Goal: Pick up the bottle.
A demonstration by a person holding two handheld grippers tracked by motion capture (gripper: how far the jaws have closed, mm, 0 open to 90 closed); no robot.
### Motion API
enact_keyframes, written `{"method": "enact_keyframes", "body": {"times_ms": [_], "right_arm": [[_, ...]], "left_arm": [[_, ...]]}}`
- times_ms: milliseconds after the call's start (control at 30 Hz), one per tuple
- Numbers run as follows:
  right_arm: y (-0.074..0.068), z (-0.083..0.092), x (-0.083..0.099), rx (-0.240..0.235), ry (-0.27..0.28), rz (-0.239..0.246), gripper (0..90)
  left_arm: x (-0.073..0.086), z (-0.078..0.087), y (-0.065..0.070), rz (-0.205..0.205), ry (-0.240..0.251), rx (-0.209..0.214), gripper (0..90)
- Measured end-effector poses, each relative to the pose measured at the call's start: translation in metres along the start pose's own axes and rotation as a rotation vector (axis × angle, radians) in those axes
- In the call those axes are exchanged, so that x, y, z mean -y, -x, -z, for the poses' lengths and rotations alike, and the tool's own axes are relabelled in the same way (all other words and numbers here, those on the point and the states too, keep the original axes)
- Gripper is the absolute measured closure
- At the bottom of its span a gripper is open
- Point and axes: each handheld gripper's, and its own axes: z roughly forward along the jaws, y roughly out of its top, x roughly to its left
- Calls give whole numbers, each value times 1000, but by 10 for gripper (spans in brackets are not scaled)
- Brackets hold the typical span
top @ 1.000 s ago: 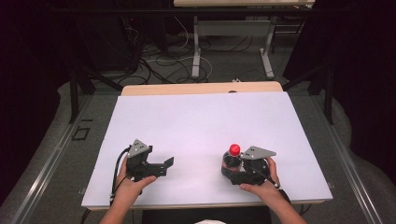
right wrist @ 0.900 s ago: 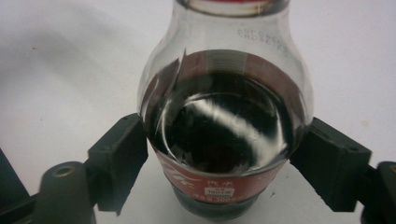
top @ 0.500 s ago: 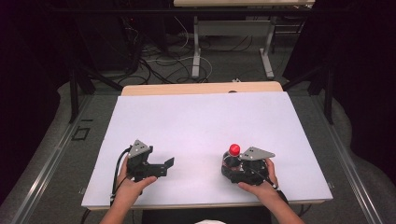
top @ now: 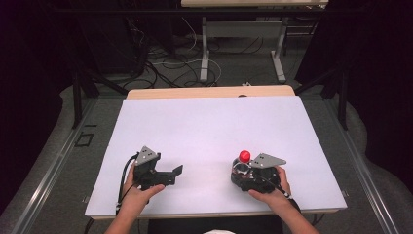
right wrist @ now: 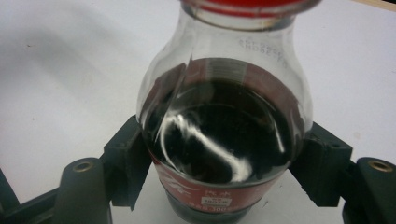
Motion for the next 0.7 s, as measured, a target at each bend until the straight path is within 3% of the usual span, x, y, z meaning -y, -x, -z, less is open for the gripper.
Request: {"method": "enact_keyframes", "body": {"times_ms": [300, 367, 700], "right_arm": [[1, -10, -14, -4, -21, 21, 293], [1, -12, -19, -7, -28, 15, 293], [7, -27, -51, -21, 4, 31, 293]], "left_arm": [[-11, -6, 7, -5, 0, 33, 48], [-14, -6, 8, -25, 0, 33, 48], [-38, -10, 11, -42, 22, 44, 71]]}}
